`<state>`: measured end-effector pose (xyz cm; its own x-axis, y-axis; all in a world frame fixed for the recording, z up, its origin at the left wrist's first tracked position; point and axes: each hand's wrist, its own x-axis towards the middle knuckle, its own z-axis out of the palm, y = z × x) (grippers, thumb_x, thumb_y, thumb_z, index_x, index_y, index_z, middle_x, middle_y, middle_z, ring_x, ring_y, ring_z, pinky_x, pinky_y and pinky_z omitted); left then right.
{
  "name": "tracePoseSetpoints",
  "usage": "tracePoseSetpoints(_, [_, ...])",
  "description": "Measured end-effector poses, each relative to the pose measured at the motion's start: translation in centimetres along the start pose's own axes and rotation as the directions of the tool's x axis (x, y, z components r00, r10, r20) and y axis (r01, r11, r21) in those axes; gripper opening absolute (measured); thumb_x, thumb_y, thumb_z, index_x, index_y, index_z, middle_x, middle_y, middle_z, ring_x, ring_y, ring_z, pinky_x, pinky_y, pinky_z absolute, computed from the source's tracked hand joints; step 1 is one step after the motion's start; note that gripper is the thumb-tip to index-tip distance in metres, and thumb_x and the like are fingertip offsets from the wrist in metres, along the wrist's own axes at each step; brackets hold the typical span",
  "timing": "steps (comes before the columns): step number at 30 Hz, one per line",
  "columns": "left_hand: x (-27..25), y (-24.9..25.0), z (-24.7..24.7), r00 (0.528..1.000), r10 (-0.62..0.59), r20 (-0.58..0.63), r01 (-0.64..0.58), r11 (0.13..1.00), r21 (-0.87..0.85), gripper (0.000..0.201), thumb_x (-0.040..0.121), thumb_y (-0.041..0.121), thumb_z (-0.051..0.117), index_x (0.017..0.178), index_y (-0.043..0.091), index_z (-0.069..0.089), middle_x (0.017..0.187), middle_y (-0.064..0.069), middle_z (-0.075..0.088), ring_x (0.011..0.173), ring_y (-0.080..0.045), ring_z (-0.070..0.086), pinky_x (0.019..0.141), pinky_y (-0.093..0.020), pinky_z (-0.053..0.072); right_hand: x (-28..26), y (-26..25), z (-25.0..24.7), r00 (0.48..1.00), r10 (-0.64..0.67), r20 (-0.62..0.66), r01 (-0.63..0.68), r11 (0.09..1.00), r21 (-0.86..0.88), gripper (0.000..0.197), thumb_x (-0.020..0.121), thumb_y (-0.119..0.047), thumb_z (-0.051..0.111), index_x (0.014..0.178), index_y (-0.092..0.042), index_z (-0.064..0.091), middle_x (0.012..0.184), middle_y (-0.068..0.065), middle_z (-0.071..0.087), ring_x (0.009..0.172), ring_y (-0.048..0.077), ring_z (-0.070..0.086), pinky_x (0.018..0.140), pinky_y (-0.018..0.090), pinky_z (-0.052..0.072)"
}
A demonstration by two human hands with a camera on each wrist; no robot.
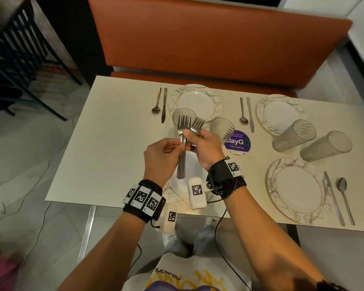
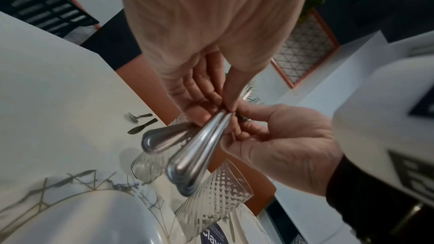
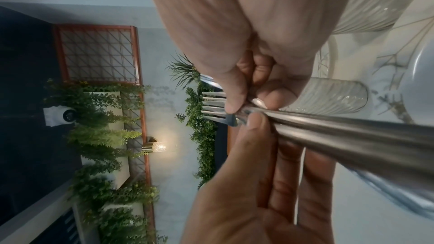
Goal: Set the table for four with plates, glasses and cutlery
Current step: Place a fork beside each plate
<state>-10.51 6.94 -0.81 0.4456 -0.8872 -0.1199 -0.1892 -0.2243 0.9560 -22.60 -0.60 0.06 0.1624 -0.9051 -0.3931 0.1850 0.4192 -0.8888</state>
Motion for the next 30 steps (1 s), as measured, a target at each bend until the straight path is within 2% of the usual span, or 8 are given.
tracePoseSetpoints(6, [0.7,-2.7,-2.0,0.979,-0.203,0.016,0.203,0.964,-0.172,0.012,0.088,0.009,0.081,0.098,0.014,0.079,0.088,-0.006,0.080,0.082,-0.022,0.078,0.073,-0.030,0.064,0.7,0.0,-1.3,0.993,-0.068,-0.099,0.056,0.991,-0.125,0.005,0.088,-0.011,0.077,0.093,-0.009,0.075,0.078,0.009,0.068,0.061,0.014,0.058,0.061,0.027,0.056])
tracePoseSetpoints(10, [1.5,-8.1,-3.7,0.928,-0.371,-0.037,0.370,0.928,-0.032,0.012,0.088,0.008,0.080,0.087,0.020,0.080,0.084,-0.006,0.080,0.084,-0.027,0.078,0.081,-0.040,0.066,0.5,1.4,-2.5,0.993,-0.052,-0.111,0.032,0.984,-0.177,0.005,0.088,-0.012,0.077,0.092,-0.010,0.076,0.077,0.007,0.069,0.067,0.015,0.060,0.061,0.026,0.055])
tracePoseSetpoints(14, [2.1,-12.1,-4.2,0.888,-0.456,-0.066,0.460,0.881,0.110,0.013,0.089,0.012,0.080,0.083,0.024,0.077,0.084,-0.006,0.079,0.083,-0.029,0.078,0.084,-0.044,0.065,-0.3,3.1,-3.7,0.992,-0.020,-0.125,-0.005,0.979,-0.202,0.014,0.088,-0.012,0.078,0.099,-0.003,0.076,0.074,0.007,0.068,0.063,0.014,0.059,0.062,0.027,0.057])
tracePoseSetpoints(17, [2.6,-13.2,-4.1,0.874,-0.483,-0.059,0.485,0.856,0.177,0.017,0.090,0.011,0.079,0.079,0.024,0.076,0.084,-0.007,0.079,0.078,-0.026,0.078,0.081,-0.044,0.066,-0.7,4.2,-4.5,0.989,0.008,-0.145,-0.036,0.981,-0.191,0.015,0.087,-0.012,0.078,0.100,-0.003,0.077,0.071,0.005,0.068,0.062,0.014,0.058,0.060,0.026,0.055])
tracePoseSetpoints(20, [3.1,-13.9,-3.9,0.885,-0.464,-0.047,0.457,0.843,0.283,0.018,0.090,0.013,0.077,0.076,0.024,0.077,0.077,-0.006,0.079,0.074,-0.024,0.078,0.083,-0.040,0.065,-0.8,4.9,-5.1,0.988,0.022,-0.154,-0.051,0.980,-0.191,0.010,0.087,-0.013,0.078,0.096,-0.009,0.077,0.073,0.005,0.070,0.062,0.014,0.059,0.061,0.029,0.053])
tracePoseSetpoints(24, [3.4,-14.7,-3.6,0.900,-0.432,-0.063,0.422,0.825,0.377,0.026,0.089,0.010,0.073,0.070,0.026,0.078,0.075,-0.001,0.078,0.078,-0.025,0.077,0.084,-0.039,0.064,-0.8,5.2,-5.6,0.988,0.013,-0.153,-0.042,0.982,-0.185,0.010,0.087,-0.011,0.078,0.097,-0.007,0.077,0.074,0.006,0.069,0.060,0.013,0.058,0.060,0.029,0.053])
tracePoseSetpoints(28, [3.2,-14.7,-3.4,0.916,-0.396,-0.064,0.386,0.827,0.410,0.017,0.090,0.009,0.074,0.079,0.017,0.082,0.077,-0.004,0.079,0.080,-0.028,0.077,0.086,-0.040,0.064,-0.8,5.3,-5.7,0.989,0.016,-0.148,-0.044,0.981,-0.189,0.014,0.087,-0.013,0.078,0.099,-0.005,0.077,0.072,0.006,0.069,0.058,0.014,0.057,0.062,0.031,0.053])
tracePoseSetpoints(30, [3.1,-15.0,-3.6,0.906,-0.416,-0.073,0.410,0.826,0.385,0.014,0.089,0.009,0.077,0.079,0.018,0.082,0.077,-0.004,0.079,0.080,-0.029,0.077,0.085,-0.042,0.064,-0.7,5.4,-5.9,0.990,0.019,-0.139,-0.046,0.980,-0.192,0.015,0.087,-0.014,0.078,0.099,-0.005,0.077,0.072,0.006,0.069,0.058,0.016,0.057,0.064,0.033,0.053])
